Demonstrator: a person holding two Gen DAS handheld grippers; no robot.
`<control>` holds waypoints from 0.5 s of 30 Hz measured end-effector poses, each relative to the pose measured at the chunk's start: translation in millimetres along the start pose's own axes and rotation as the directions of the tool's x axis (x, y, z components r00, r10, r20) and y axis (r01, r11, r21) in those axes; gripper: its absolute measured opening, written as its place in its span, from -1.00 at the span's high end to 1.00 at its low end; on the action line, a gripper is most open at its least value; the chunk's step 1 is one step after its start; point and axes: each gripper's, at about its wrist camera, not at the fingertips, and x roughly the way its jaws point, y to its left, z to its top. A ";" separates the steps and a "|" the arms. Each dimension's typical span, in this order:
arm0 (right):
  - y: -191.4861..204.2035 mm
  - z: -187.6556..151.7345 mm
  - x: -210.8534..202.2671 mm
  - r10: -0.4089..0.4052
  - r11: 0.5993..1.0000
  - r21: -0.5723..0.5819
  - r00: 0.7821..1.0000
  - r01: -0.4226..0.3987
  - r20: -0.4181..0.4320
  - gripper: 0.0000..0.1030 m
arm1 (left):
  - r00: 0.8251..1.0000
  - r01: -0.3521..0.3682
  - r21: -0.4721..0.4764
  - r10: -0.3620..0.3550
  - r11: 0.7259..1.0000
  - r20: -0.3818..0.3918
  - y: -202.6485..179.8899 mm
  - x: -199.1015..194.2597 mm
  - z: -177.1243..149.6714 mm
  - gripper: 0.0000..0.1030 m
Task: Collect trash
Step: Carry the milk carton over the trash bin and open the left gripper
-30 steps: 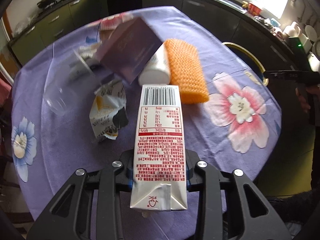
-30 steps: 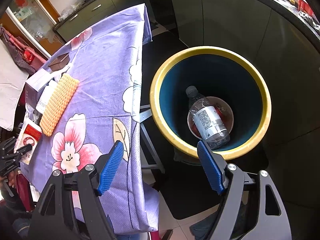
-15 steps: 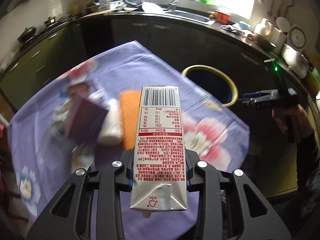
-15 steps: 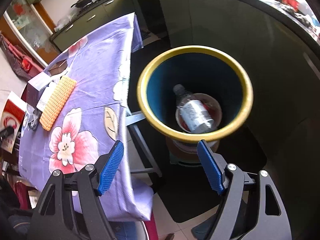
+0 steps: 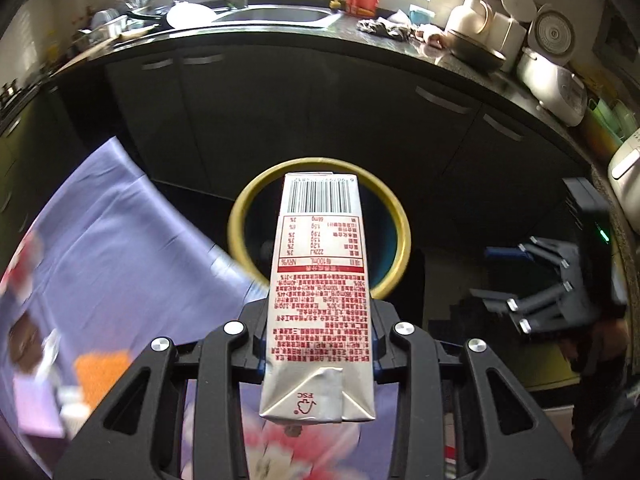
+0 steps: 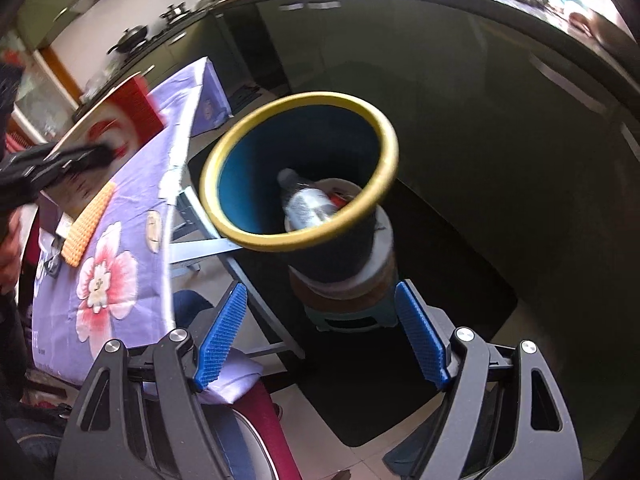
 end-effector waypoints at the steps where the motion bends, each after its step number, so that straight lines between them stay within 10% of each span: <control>1: -7.3 -2.0 0.0 -0.002 1.000 0.014 1.000 0.002 -0.002 -0.48 | 1.000 -0.001 0.004 0.001 1.000 -0.011 -3.1 14.0 9.9 0.36; 6: -32.4 -6.8 -1.4 -0.011 0.998 0.060 1.000 0.011 -0.003 -0.49 | 0.999 -0.002 -0.005 0.002 1.000 -0.033 -6.6 61.1 36.4 0.35; 10: -40.4 -8.2 1.1 -0.007 0.997 0.073 1.000 0.008 -0.010 -0.49 | 1.000 -0.019 -0.054 0.018 0.998 -0.012 3.3 81.7 46.2 -0.29; 15: -36.2 -7.8 6.4 -0.007 0.998 0.056 1.000 0.008 -0.019 -0.49 | 1.000 -0.013 -0.073 0.014 0.997 0.025 12.3 58.4 38.9 -0.29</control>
